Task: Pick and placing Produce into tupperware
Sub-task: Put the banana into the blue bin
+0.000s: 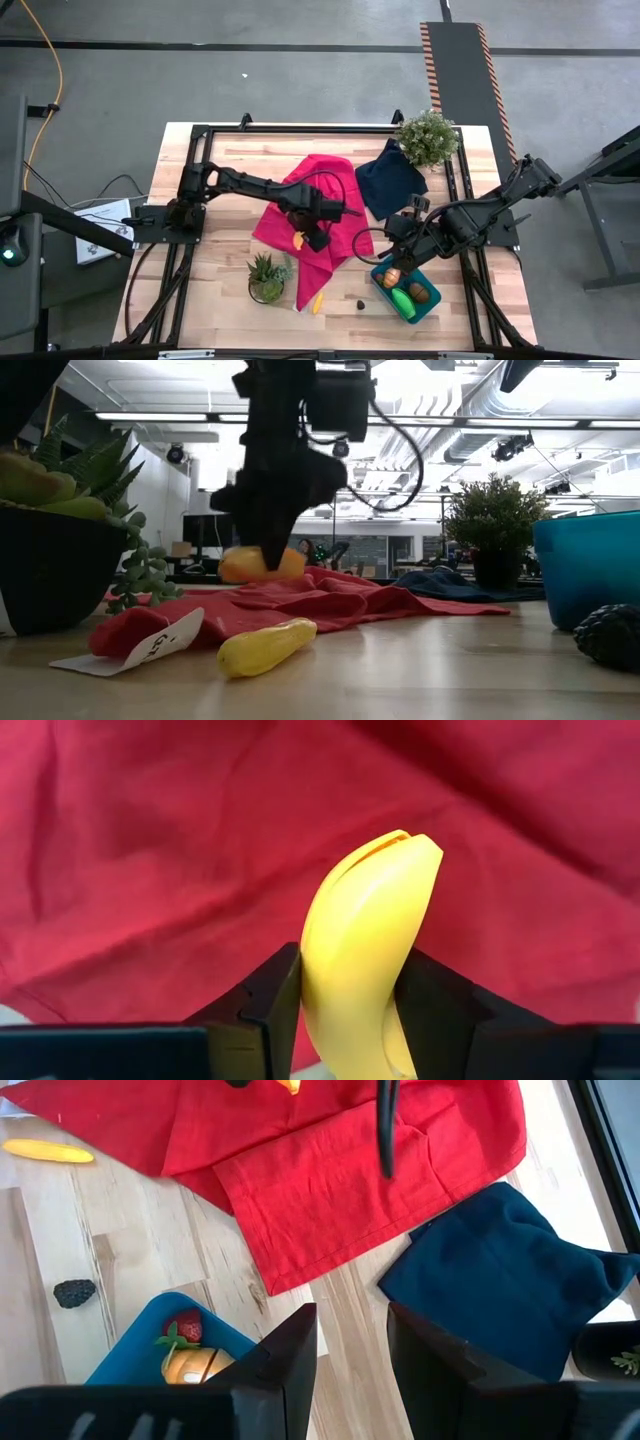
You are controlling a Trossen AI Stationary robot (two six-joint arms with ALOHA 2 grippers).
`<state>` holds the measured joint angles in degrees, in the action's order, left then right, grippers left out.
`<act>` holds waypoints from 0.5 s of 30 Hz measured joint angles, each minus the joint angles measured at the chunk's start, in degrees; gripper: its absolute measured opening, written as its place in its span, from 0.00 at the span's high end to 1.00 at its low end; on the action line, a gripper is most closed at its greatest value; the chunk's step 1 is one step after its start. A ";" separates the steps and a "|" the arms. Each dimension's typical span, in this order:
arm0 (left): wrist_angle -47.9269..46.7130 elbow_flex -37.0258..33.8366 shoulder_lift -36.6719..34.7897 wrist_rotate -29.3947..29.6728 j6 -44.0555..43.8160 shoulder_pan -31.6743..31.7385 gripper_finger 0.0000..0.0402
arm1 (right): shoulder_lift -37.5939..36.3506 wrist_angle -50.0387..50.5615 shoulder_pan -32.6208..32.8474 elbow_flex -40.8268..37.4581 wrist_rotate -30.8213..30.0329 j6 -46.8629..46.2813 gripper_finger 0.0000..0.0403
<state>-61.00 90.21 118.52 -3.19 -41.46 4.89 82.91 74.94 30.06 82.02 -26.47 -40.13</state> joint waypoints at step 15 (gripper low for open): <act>-5.95 15.04 0.00 2.15 5.11 0.04 0.66 | -10.54 12.75 2.50 0.00 -8.97 -12.44 0.72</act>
<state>-66.96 105.25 118.52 -1.05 -36.35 4.93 72.38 87.69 32.56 82.02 -35.44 -52.57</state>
